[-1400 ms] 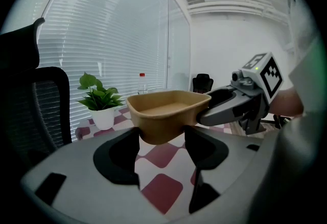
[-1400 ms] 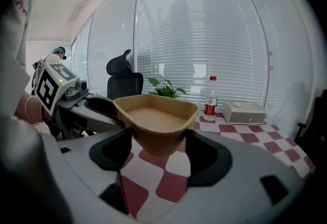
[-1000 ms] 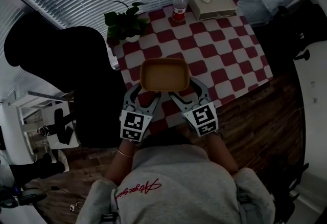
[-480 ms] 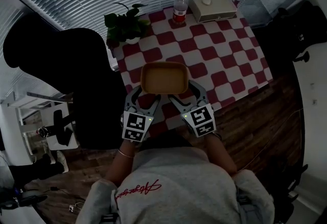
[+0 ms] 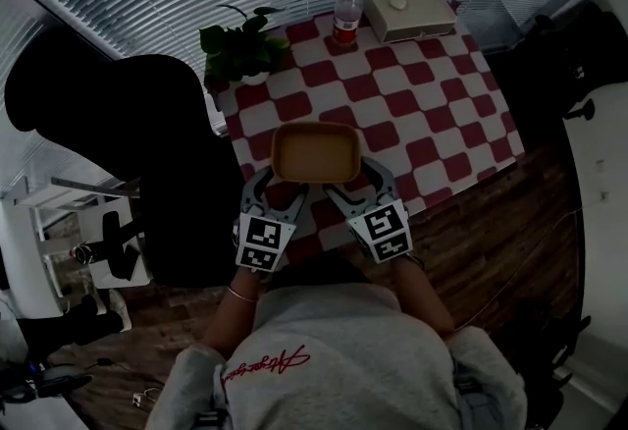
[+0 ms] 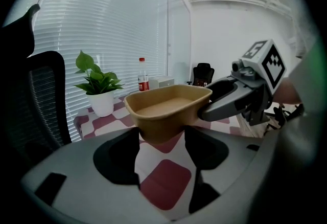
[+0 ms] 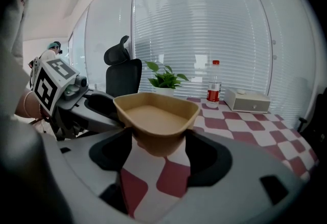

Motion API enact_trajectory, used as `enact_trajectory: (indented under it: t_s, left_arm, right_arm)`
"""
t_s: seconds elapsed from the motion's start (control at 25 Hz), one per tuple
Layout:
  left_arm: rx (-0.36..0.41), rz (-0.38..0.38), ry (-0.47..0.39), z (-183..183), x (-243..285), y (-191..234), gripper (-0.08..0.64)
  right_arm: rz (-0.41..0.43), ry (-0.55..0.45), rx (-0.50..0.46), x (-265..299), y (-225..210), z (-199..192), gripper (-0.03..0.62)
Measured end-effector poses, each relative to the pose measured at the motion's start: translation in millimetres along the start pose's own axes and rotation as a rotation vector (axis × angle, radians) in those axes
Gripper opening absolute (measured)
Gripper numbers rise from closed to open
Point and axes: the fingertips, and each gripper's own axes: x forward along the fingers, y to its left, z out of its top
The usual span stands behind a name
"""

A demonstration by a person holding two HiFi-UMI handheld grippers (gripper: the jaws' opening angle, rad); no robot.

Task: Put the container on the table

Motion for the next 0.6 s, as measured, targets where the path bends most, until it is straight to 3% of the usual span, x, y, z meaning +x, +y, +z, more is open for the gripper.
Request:
enact_trajectory:
  t_s: [0.6]
  left_arm:
    - [0.004,-0.010,0.043,-21.6,6.3,-2.6,0.285]
  right_arm:
    - [0.005,0.047,0.016,7.3,4.4,-20.0,0.330]
